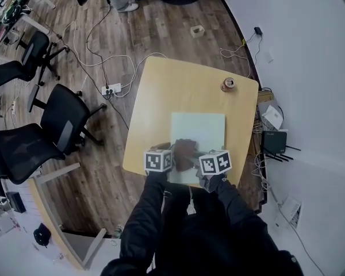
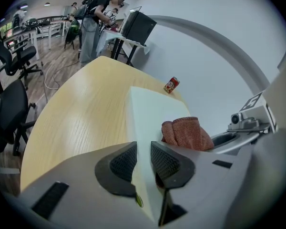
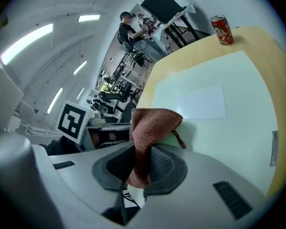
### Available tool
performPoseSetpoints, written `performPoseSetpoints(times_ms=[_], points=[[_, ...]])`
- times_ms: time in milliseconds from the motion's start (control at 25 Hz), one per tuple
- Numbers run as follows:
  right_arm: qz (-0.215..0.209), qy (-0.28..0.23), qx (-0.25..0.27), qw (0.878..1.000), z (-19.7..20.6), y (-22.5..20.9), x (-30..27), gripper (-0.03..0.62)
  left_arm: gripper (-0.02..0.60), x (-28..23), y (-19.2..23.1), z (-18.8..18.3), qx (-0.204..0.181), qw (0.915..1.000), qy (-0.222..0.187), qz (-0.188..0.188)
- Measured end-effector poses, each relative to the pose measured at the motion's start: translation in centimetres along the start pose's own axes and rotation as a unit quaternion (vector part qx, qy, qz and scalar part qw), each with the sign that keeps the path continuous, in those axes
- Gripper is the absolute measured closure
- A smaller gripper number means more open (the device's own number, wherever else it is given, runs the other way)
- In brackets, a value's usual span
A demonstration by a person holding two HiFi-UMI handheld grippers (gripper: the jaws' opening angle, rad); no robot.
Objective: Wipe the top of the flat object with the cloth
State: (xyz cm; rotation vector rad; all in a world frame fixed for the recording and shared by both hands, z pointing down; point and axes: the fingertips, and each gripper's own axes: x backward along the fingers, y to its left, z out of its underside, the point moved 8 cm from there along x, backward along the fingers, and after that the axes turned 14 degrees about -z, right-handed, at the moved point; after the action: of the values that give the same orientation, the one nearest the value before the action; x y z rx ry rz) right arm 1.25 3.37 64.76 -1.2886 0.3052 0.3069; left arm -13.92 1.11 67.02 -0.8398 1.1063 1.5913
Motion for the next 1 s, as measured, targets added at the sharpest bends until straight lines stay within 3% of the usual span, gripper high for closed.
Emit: performPoseSetpoints(times_ms=[280,1000], points=[[0.05,0.012,0.006,0.999,0.2,-1.5,2.3,0.525,0.469,0.0,0.0,-0.1,-0.003,1.0,0.002,-0.003],[0.109,0.009,0.002,0.994,1.8,-5.3,9.5,0.523,0.469,-0.1,-0.3,-0.3,-0.013,0.9995,0.02,-0.019]])
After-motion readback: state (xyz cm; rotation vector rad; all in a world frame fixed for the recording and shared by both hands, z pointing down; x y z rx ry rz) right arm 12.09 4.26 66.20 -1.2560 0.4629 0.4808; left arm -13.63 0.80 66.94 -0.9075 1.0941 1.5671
